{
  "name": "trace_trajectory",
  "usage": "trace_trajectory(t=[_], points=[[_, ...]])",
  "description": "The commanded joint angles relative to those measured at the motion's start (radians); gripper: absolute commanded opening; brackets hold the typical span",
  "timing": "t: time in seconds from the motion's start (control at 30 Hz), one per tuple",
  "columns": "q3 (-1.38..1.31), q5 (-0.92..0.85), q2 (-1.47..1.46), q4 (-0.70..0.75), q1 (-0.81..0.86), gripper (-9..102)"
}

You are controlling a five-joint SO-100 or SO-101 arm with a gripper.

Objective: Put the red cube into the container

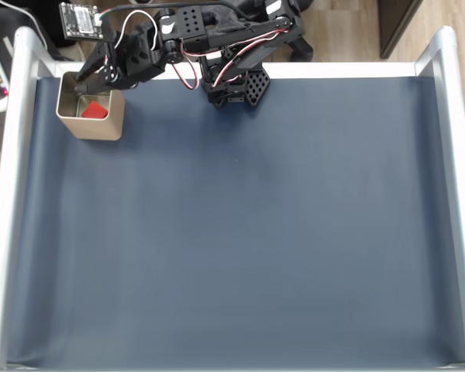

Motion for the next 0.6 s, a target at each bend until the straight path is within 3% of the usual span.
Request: trace_trajectory(t=[0.0, 0.4, 0.57], points=[[-0.04, 0.037, 0.038, -0.02, -0.101, 0], [-0.012, 0.098, 0.219, -0.003, -0.856, 0], [0.003, 0.104, 0.331, 0.109, -1.111, 0]])
